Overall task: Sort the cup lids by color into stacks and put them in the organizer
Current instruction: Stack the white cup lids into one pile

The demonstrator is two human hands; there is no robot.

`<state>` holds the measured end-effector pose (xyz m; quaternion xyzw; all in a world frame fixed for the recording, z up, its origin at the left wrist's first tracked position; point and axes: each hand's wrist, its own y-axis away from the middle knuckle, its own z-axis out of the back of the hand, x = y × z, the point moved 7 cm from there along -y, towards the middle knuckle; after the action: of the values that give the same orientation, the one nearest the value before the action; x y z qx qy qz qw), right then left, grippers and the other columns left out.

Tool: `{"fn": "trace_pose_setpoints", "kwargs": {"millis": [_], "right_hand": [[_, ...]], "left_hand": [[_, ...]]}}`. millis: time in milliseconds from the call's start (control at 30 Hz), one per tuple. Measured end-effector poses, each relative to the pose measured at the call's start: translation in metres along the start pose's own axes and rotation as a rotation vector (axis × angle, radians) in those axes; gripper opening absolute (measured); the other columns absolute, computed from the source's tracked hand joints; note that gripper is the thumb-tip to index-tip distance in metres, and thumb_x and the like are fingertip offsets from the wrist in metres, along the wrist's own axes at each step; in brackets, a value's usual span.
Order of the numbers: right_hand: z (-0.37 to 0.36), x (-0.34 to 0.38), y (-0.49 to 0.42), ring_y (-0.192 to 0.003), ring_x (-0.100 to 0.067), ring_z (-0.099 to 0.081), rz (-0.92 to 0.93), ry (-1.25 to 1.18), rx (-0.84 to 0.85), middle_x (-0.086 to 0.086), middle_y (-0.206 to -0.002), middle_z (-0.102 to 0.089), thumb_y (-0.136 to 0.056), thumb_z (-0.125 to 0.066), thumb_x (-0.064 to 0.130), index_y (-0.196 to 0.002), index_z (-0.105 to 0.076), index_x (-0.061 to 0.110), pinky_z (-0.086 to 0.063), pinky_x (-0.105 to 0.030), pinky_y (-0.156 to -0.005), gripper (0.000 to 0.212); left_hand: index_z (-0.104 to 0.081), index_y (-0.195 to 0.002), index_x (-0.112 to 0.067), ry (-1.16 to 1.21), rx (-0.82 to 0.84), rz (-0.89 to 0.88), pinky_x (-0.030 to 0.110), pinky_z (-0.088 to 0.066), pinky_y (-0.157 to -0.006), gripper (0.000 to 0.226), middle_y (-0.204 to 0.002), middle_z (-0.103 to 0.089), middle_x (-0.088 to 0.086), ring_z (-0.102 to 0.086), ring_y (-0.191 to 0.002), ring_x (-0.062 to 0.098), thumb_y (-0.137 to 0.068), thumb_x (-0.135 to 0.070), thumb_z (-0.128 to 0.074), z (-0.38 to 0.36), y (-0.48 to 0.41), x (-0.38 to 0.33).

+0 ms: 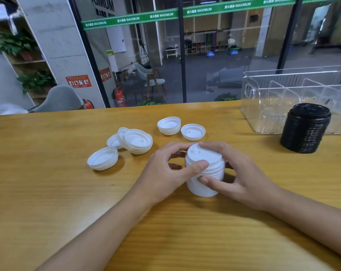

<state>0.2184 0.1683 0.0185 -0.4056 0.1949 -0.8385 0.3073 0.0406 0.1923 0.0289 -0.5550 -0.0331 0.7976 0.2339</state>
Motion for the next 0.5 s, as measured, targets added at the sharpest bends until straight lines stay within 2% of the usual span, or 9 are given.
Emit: {"fn": "trace_pose_setpoints", "kwargs": {"millis": [267,433,500], "right_hand": [[0.0030,0.0035,0.0004,-0.135,-0.006,-0.057,-0.005,-0.035,-0.037,0.018,-0.146,-0.059,-0.087,-0.079,0.043,-0.147,-0.057,0.023,-0.051,-0.017,-0.100,0.066],[0.0018,0.0016,0.0009,-0.135,-0.007,-0.057,-0.030,-0.020,-0.007,0.021,-0.145,-0.058,-0.087,-0.080,0.047,-0.148,-0.055,0.025,-0.053,-0.020,-0.098,0.069],[0.0006,0.0000,0.0017,-0.134,-0.005,-0.057,-0.050,-0.011,0.007,0.024,-0.144,-0.058,-0.086,-0.079,0.050,-0.148,-0.053,0.028,-0.053,-0.022,-0.097,0.071]], "left_hand": [[-0.071,-0.128,-0.029,0.065,0.017,0.005,0.057,-0.060,-0.095,0.054,-0.122,-0.076,-0.011,-0.069,-0.122,0.010,-0.078,-0.043,-0.086,-0.0030,0.0004,0.0039],[-0.072,-0.127,-0.025,0.090,0.012,-0.001,0.055,-0.060,-0.096,0.049,-0.121,-0.077,-0.010,-0.069,-0.121,0.011,-0.082,-0.027,-0.091,-0.0028,-0.0010,0.0074],[-0.073,-0.127,-0.026,0.082,0.013,-0.011,0.054,-0.060,-0.096,0.048,-0.121,-0.077,-0.011,-0.069,-0.122,0.010,-0.082,-0.028,-0.089,-0.0030,-0.0010,0.0066]]}}
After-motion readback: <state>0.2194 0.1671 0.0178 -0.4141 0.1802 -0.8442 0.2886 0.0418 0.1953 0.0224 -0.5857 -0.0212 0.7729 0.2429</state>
